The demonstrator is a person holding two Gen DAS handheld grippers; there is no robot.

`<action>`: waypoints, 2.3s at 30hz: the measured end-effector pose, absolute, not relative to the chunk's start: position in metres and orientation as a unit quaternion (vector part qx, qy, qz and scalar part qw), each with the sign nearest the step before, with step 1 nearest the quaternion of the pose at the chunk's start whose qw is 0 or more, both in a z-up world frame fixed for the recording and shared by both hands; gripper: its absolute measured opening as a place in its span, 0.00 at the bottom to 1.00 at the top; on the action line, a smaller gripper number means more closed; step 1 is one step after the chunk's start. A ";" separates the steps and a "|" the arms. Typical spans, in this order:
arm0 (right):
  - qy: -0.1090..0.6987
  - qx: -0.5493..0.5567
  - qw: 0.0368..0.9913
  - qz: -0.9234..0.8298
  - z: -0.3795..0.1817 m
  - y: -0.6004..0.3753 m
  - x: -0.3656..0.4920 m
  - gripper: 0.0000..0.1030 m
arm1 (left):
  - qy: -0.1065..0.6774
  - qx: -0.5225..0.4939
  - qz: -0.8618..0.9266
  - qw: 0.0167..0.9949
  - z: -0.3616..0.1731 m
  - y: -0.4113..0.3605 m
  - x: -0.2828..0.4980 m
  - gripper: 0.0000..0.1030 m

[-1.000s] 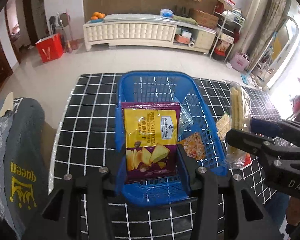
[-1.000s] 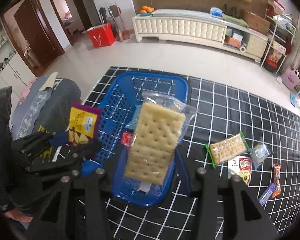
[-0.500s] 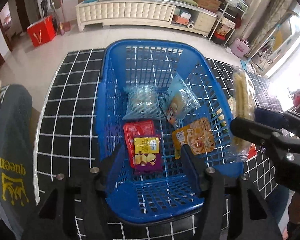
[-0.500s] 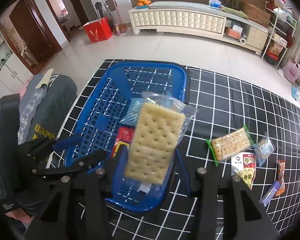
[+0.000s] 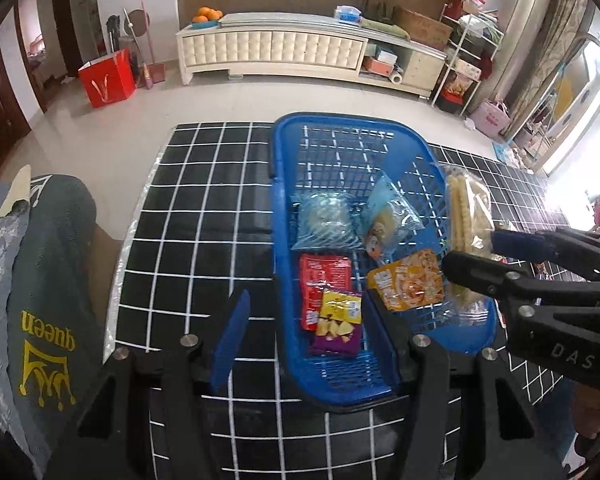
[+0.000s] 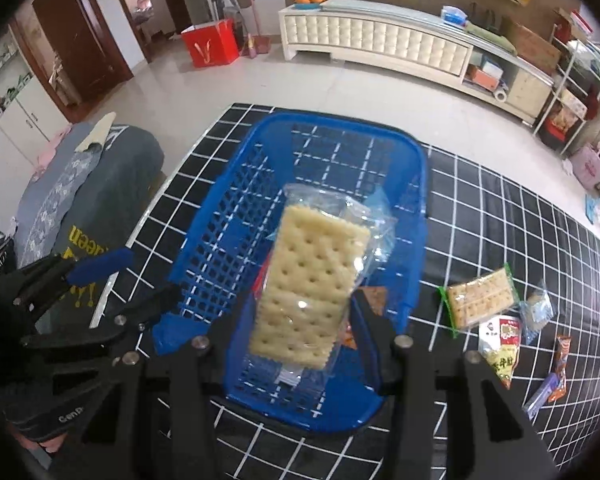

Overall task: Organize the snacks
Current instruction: 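Open both tools to drop the chip bag and cracker pack into the basket, then withdraw both tools from the basket toward the remaining snacks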

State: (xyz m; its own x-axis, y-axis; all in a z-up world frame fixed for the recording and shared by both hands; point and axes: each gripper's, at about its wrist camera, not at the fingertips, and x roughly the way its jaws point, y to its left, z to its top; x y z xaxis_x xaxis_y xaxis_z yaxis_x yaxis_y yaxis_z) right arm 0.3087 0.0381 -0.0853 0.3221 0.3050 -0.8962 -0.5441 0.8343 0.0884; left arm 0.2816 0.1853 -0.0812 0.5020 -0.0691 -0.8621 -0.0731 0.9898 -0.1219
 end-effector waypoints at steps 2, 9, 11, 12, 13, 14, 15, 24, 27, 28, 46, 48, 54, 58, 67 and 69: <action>0.525 -0.121 0.801 0.262 -0.092 0.044 0.310 0.51 | 0.498 -0.071 0.006 0.864 -0.083 0.192 0.279 0.54; 0.550 -0.138 0.787 0.244 -0.122 0.051 0.317 0.51 | 0.504 -0.089 0.017 0.859 -0.096 0.213 0.279 0.54; 0.558 -0.147 0.781 0.239 -0.128 0.053 0.315 0.52 | 0.507 -0.091 0.017 0.857 -0.099 0.215 0.278 0.54; 0.565 -0.151 0.775 0.241 -0.130 0.053 0.314 0.53 | 0.508 -0.089 0.017 0.857 -0.100 0.214 0.277 0.54; 0.567 -0.156 0.772 0.240 -0.130 0.053 0.313 0.56 | 0.507 -0.081 0.016 0.858 -0.100 0.211 0.275 0.54; 0.565 -0.161 0.774 0.236 -0.128 0.051 0.311 0.60 | 0.506 -0.077 0.014 0.859 -0.099 0.209 0.274 0.54; 0.561 -0.162 0.777 0.235 -0.125 0.049 0.309 0.67 | 0.505 -0.072 0.014 0.860 -0.098 0.207 0.273 0.54; 0.518 -0.135 0.810 0.240 -0.075 0.003 0.284 0.77 | 0.486 -0.066 0.007 0.871 -0.080 0.184 0.260 0.54; 0.508 -0.116 0.820 0.238 -0.060 -0.021 0.276 0.77 | 0.468 -0.054 0.002 0.882 -0.066 0.168 0.251 0.54; 0.504 -0.112 0.823 0.235 -0.055 -0.031 0.272 0.77 | 0.465 -0.052 0.000 0.884 -0.062 0.163 0.249 0.54; 0.415 -0.043 0.895 0.161 -0.015 -0.182 0.245 0.77 | 0.425 -0.009 -0.070 0.902 -0.017 0.044 0.230 0.63; 0.413 -0.060 0.895 0.155 -0.019 -0.195 0.248 0.77 | 0.424 -0.009 -0.083 0.902 -0.015 0.032 0.231 0.63; 0.439 -0.028 0.886 0.145 -0.034 -0.250 0.260 0.77 | 0.417 -0.005 -0.103 0.903 -0.019 -0.010 0.237 0.63; 0.461 -0.005 0.877 0.135 -0.046 -0.278 0.266 0.77 | 0.438 0.005 -0.126 0.890 -0.030 -0.043 0.245 0.63; 0.502 0.016 0.858 0.106 -0.079 -0.326 0.285 0.81 | 0.480 -0.001 -0.143 0.865 -0.063 -0.097 0.272 0.63; 0.513 0.014 0.852 0.107 -0.088 -0.329 0.292 0.81 | 0.490 0.007 -0.144 0.860 -0.073 -0.108 0.279 0.63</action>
State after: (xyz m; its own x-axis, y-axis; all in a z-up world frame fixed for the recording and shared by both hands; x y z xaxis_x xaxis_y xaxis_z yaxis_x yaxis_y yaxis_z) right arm 0.2922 -0.3294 -0.0883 0.4515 0.1959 -0.8705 -0.1677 0.9768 0.1328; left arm 0.2787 -0.1081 -0.0728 0.4787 -0.2416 -0.8441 0.2547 0.9583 -0.1299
